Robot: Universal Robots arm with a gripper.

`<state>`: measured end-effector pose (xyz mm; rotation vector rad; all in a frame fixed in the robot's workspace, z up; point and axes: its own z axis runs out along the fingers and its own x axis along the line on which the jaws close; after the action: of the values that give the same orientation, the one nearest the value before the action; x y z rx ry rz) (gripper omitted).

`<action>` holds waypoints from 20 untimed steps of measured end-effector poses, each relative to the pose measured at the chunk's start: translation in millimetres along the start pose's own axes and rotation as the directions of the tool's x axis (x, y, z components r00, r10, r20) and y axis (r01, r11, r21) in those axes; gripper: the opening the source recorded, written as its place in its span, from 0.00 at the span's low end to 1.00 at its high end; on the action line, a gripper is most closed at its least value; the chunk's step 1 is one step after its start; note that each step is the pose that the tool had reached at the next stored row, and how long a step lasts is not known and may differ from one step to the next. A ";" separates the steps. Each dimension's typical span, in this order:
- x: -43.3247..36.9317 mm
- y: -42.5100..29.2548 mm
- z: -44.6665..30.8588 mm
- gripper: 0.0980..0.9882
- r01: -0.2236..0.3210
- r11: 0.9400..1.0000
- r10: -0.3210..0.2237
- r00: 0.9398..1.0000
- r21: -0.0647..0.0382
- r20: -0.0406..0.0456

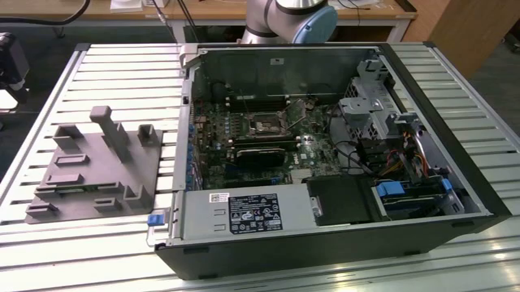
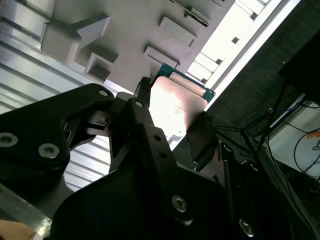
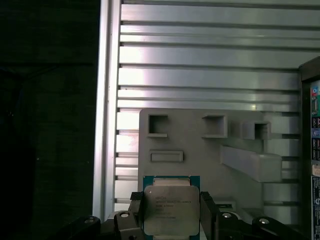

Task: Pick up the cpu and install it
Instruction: 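Pick up the cpu and move it towards the insertion slot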

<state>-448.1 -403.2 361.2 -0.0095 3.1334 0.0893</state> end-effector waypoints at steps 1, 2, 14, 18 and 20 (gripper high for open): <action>0.0 0.1 -1.1 0.49 0.000 1.000 0.000 1.000 0.000 0.000; 0.0 0.1 -2.0 0.49 0.000 1.000 0.000 1.000 0.000 0.000; -0.1 0.6 -10.7 0.49 0.000 1.000 0.000 1.000 0.000 0.000; -0.1 0.7 -12.6 0.49 0.000 1.000 0.000 1.000 0.000 0.000; -0.1 0.8 -13.6 0.49 0.000 1.000 0.000 1.000 0.000 0.000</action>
<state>-448.1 -403.2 374.8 -0.0096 3.1334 0.0893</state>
